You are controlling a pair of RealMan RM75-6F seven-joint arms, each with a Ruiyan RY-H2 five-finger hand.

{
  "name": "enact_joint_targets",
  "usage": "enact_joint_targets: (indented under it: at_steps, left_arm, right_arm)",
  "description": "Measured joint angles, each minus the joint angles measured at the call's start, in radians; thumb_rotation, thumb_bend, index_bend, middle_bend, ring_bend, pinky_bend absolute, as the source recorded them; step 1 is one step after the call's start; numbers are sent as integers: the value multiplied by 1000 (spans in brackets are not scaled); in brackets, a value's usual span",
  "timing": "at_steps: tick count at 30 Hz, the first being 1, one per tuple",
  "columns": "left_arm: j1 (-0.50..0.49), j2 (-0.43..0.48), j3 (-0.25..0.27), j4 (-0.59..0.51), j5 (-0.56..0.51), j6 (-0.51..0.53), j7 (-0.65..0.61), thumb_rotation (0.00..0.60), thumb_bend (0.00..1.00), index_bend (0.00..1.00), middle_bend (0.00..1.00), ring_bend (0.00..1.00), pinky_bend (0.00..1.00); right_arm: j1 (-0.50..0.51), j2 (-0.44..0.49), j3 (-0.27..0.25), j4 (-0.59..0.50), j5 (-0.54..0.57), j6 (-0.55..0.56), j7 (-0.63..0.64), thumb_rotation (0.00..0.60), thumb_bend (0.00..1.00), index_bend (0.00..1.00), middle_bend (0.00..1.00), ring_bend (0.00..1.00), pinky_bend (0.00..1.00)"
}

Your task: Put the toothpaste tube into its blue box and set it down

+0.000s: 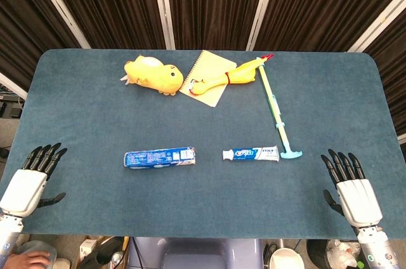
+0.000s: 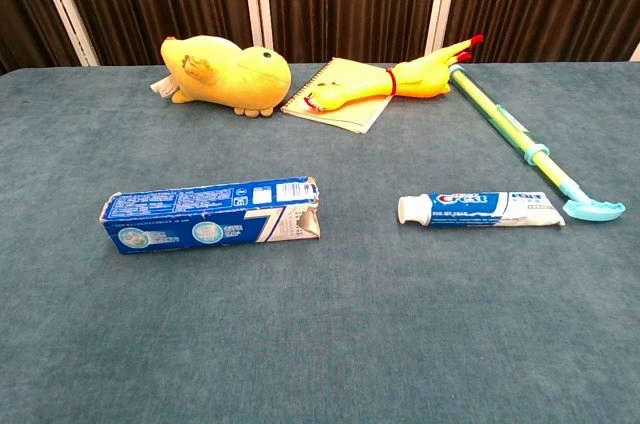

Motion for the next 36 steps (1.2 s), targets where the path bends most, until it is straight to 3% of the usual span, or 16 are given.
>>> enact_joint_targets:
  at_steps: [21, 23, 28, 36]
  left_arm:
    - [-3, -1, -1, -10, -8, -11, -3, 600, 39, 0, 0, 0, 5]
    - [-5, -2, -4, -15, -13, -14, -2, 600, 46, 0, 0, 0, 34]
    - [-21, -4, -20, -31, -39, -44, 21, 600, 109, 35, 51, 78, 216]
    - [-114, -51, -103, -101, -151, -167, 122, 600, 130, 96, 154, 155, 277]
  right_arm:
    - [-4, -1, 0, 0, 3, 8, 24, 600, 355, 0, 0, 0, 0]
    - [-5, 1, 0, 0, 4, 7, 25, 600, 355, 0, 0, 0, 0]
    - [-4, 2, 2, -3, 5, 9, 37, 600, 355, 0, 0, 0, 0]
    - [-2, 0, -1, -8, 5, 3, 46, 600, 355, 0, 0, 0, 0]
